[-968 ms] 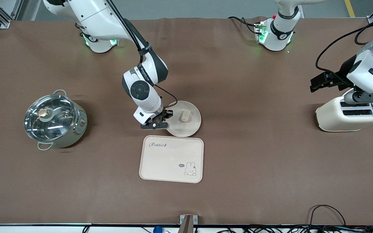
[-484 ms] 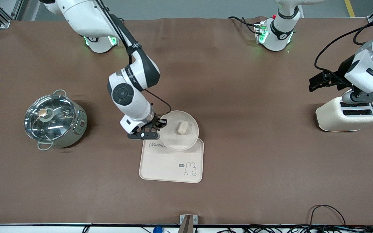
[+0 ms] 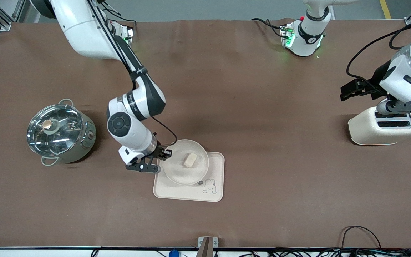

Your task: Place bun in plate and plate on tray

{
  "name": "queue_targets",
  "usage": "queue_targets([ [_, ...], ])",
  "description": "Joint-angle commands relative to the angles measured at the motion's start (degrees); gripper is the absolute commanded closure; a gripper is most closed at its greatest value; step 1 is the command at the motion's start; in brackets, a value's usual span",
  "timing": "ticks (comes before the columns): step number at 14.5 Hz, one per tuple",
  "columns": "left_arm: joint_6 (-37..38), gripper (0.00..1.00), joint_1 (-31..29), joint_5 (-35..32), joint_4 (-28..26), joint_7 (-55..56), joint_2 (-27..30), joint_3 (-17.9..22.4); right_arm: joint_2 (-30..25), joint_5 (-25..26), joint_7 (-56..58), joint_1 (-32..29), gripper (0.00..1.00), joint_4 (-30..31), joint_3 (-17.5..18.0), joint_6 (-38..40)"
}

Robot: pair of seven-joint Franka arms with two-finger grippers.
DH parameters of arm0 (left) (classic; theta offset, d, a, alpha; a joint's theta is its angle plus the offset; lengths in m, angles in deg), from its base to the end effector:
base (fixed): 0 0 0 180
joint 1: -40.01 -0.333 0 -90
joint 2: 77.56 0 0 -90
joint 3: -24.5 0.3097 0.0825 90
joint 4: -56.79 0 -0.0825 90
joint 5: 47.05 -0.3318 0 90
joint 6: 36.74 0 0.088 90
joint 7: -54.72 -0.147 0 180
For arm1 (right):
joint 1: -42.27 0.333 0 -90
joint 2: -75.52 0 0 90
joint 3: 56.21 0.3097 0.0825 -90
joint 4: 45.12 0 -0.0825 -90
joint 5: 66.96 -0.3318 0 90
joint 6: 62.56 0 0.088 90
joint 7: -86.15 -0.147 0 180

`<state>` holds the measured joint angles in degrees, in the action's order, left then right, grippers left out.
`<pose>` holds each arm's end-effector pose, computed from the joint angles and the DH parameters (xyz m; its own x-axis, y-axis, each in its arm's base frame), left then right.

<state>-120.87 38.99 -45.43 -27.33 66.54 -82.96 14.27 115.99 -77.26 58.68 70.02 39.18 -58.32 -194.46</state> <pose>0.5092 -0.0827 0.5651 0.9941 0.0425 -0.0996 0.0452 -0.9987 0.0251 0.6157 0.3103 0.2594 0.9894 -0.1368 0.0482 -0.1273 -0.9782 -0.1641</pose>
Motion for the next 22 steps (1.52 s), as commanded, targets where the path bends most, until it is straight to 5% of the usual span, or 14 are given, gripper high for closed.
queue_targets([
  [1, 0.9, 0.00, 0.2, 0.1, 0.9, -0.8, -0.1, 0.0, 5.6, -0.8, 0.2, -1.6, 1.00, -7.6, 0.8, 0.3],
  [6, 0.9, 0.00, -0.1, 0.0, 0.9, -0.8, -0.1, 0.0, 10.0, -0.8, 0.3, -2.1, 0.96, -9.9, 1.0, -4.3],
  [11, 0.9, 0.00, 0.1, 0.1, 0.9, -0.8, -0.2, 0.0, 10.3, -1.0, 0.5, -1.5, 0.65, -9.9, 1.1, -3.7],
  [15, 0.9, 0.00, 0.1, 0.1, 0.9, -0.8, -0.1, 0.0, 7.6, -0.2, 0.8, -2.1, 0.00, -10.1, 0.8, 4.1],
  [18, 0.6, 0.00, -0.4, 0.0, 1.0, -0.8, -0.3, 0.0, 6.9, 0.7, 4.3, -4.5, 0.00, -16.2, 0.4, 13.0],
  [22, 0.1, 0.00, -0.6, 0.2, 1.2, -0.8, -0.6, 0.3, -1.3, 2.7, 13.5, -11.3, 0.00, -15.1, 0.4, 15.0],
])
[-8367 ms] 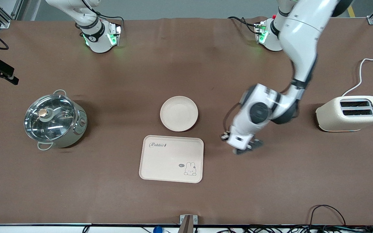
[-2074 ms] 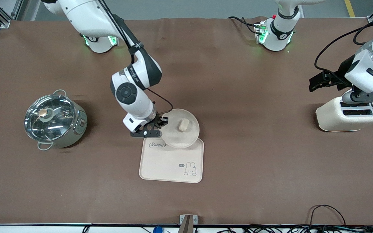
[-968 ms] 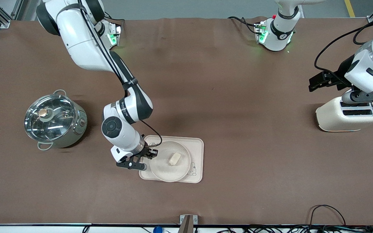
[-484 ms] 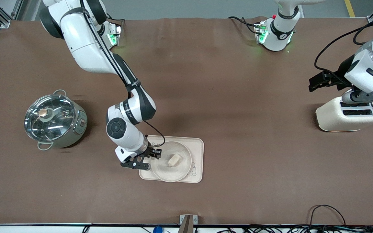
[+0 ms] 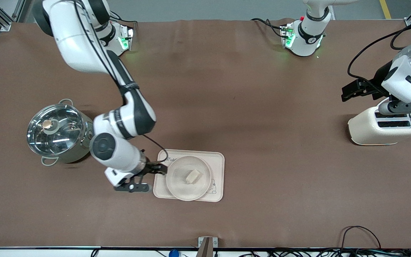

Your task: Place bun in plate and plate on tray

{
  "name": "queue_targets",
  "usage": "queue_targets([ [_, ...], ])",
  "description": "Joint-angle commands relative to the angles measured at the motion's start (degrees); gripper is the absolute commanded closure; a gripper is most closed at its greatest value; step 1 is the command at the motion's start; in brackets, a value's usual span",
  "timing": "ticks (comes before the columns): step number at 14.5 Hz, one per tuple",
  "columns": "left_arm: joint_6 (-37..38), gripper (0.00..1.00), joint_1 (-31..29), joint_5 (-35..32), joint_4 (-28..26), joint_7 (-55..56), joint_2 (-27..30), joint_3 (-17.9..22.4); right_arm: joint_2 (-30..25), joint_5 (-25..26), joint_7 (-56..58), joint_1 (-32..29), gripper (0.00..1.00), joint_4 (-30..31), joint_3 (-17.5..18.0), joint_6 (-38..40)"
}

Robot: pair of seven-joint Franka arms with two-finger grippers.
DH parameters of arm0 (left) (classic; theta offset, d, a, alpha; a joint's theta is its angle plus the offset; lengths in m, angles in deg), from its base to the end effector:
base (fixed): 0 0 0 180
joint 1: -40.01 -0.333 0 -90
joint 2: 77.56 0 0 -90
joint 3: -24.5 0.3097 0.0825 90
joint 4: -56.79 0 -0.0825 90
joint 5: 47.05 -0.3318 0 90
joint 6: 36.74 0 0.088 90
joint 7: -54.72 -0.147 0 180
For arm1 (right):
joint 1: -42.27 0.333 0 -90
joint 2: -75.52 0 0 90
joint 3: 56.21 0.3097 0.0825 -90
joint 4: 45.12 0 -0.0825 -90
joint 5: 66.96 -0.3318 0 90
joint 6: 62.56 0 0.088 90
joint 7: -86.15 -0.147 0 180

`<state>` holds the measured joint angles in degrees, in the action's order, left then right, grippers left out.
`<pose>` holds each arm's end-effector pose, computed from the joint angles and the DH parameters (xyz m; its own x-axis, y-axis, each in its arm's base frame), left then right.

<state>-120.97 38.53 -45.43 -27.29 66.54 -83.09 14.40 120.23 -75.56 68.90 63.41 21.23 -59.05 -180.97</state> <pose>0.5108 -0.0775 0.5643 0.9936 0.0528 -0.0995 0.0555 -0.9981 0.0253 0.6783 0.2485 0.3192 0.9954 -0.0341 0.0891 -0.0216 -0.9902 -0.1377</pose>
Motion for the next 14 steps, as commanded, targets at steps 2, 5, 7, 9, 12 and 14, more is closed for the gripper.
queue_targets([
  [2, 0.3, 0.00, -0.2, 0.5, 1.2, -1.0, -0.4, 0.3, -10.4, 1.0, 6.8, -8.4, 0.00, 6.2, 1.1, 2.7],
  [5, 0.2, 0.00, -0.1, 0.3, 1.9, -0.9, -0.2, 0.2, -17.9, 1.0, 11.5, -12.5, 0.00, 13.7, 1.0, 2.7],
  [7, 0.2, 0.00, -0.3, 0.3, 2.0, -1.2, 0.3, 0.1, -22.4, 1.0, 13.6, -13.7, 0.00, 17.9, 0.9, 2.7],
  [9, 0.3, 0.00, -0.1, 0.1, 2.0, -1.1, 0.9, 0.1, -27.7, 3.4, 13.8, -13.8, 0.00, 22.8, 0.8, 2.7],
  [12, 0.1, 0.00, 0.7, -0.7, 1.3, -3.3, 2.2, 1.6, -37.2, 6.0, 14.0, -15.0, 0.00, 31.6, 0.9, 2.8],
  [14, -0.1, 0.00, 4.3, -0.8, -1.4, -3.0, 4.3, 4.6, -41.8, 6.0, 14.0, -15.8, 0.00, 34.1, 0.9, 5.5],
])
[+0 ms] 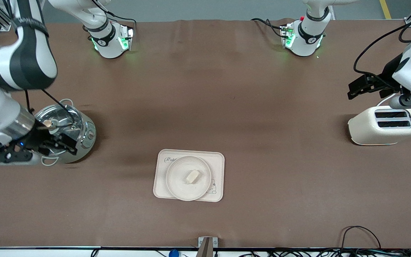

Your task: Place bun in plate and plate on tray

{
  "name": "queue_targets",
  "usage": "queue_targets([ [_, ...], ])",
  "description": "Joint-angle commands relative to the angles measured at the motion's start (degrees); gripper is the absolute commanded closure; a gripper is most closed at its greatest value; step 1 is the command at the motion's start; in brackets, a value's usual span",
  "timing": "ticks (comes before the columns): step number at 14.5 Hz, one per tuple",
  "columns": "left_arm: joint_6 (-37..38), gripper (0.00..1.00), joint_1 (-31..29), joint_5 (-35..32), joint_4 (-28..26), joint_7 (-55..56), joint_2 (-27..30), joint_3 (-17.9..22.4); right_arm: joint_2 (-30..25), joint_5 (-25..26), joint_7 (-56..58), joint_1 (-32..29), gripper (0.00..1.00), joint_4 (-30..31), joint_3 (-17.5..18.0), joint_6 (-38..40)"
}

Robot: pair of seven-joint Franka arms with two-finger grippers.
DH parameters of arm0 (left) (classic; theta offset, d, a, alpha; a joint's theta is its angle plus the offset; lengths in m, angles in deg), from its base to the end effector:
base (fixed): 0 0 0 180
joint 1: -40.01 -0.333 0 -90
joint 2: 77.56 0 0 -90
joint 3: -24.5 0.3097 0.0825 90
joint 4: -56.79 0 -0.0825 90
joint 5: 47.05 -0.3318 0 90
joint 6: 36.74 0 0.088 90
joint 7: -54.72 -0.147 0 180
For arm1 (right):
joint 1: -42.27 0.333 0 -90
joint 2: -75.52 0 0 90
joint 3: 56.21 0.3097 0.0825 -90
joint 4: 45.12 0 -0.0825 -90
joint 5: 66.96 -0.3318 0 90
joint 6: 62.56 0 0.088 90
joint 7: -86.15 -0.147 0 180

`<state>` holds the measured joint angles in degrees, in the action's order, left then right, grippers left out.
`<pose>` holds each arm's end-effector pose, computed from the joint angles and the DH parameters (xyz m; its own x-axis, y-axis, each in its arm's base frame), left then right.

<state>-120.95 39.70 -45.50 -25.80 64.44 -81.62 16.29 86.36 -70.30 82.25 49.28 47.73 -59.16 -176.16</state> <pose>0.5070 -0.0718 0.5877 0.9985 0.0290 -0.0474 0.0304 -0.9991 0.0295 0.5911 0.0499 0.4939 0.9856 -0.0189 0.1683 -0.0092 -0.9982 -0.0585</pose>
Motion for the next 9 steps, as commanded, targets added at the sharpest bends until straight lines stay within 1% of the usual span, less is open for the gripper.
queue_targets([
  [1, -1.2, 0.00, 3.4, -0.8, -5.1, -0.9, 4.0, 2.9, -9.4, 0.7, 0.6, -1.7, 0.00, 7.5, 0.9, 3.0],
  [3, -4.7, 0.00, 3.9, -0.7, -9.7, -1.1, 6.7, 2.9, -12.5, 0.8, 0.6, -2.4, 0.00, 7.4, 0.9, 7.0],
  [4, -5.0, 0.00, 4.2, -0.7, -10.6, -1.0, 7.7, 3.0, -13.6, 1.1, 0.6, -2.4, 0.00, 7.3, 0.9, 8.7],
  [9, -4.4, 0.00, 3.7, -0.3, -9.5, -1.6, 7.7, 2.7, -20.0, 2.8, 0.6, -2.7, 0.00, 7.1, 1.0, 16.7],
])
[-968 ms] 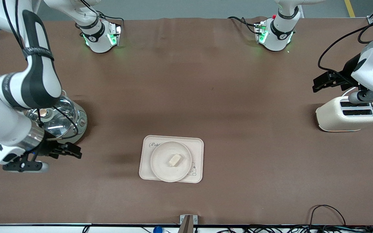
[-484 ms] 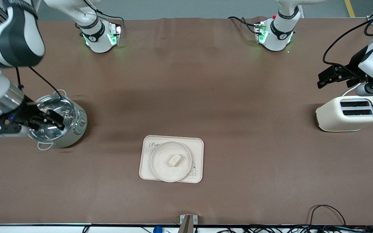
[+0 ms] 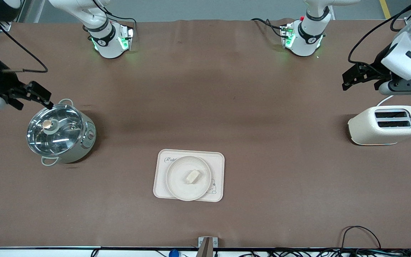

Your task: Place bun in plate and plate on tray

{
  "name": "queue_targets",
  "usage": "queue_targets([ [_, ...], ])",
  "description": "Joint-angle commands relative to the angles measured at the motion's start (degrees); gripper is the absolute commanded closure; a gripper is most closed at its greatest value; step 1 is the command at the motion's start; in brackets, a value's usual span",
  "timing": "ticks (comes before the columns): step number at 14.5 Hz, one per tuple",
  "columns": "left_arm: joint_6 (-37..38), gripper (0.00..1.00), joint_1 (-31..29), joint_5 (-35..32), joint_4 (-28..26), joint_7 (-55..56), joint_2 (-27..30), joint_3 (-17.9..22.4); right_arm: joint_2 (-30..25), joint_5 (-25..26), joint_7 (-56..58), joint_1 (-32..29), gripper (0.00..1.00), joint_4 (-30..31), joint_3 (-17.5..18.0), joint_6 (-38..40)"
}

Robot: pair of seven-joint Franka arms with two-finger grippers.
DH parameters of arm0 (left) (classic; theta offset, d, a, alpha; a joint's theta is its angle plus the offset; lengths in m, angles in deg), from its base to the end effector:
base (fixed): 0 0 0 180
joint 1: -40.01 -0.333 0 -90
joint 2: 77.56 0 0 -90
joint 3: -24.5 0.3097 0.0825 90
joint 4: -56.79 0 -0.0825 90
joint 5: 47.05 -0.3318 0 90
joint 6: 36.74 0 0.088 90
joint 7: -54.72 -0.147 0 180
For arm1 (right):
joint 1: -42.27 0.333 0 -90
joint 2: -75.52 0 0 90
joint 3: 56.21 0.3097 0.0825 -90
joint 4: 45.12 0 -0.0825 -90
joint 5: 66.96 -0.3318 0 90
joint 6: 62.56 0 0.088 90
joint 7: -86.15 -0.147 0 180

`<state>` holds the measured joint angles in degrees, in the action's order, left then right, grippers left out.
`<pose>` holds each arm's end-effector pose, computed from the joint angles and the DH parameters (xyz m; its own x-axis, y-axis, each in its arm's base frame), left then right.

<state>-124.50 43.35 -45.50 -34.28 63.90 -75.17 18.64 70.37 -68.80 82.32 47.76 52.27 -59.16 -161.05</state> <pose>0.4780 -0.0826 0.5875 0.9998 -0.0013 -0.0197 -0.0009 -0.9998 0.0199 0.4920 0.0250 0.5818 0.9940 -0.0278 0.1060 -0.0232 -0.9988 -0.0439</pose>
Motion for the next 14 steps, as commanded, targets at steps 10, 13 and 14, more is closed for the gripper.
queue_targets([
  [10, 0.8, 0.00, 0.1, -3.1, 0.8, -0.1, 0.3, 0.0, -2.3, 1.8, -1.3, -0.7, 0.00, -2.4, 1.4, 0.7],
  [13, 0.8, 0.00, 0.0, -2.8, 0.8, -0.2, 0.3, 0.1, 0.0, 1.6, -1.6, -0.7, 0.00, -5.5, 1.5, 1.7],
  [14, 0.8, 0.00, 0.0, -2.7, 0.8, -0.2, 0.3, 0.1, 0.0, 1.6, -1.4, -0.7, 0.00, -5.7, 1.5, 1.6],
])
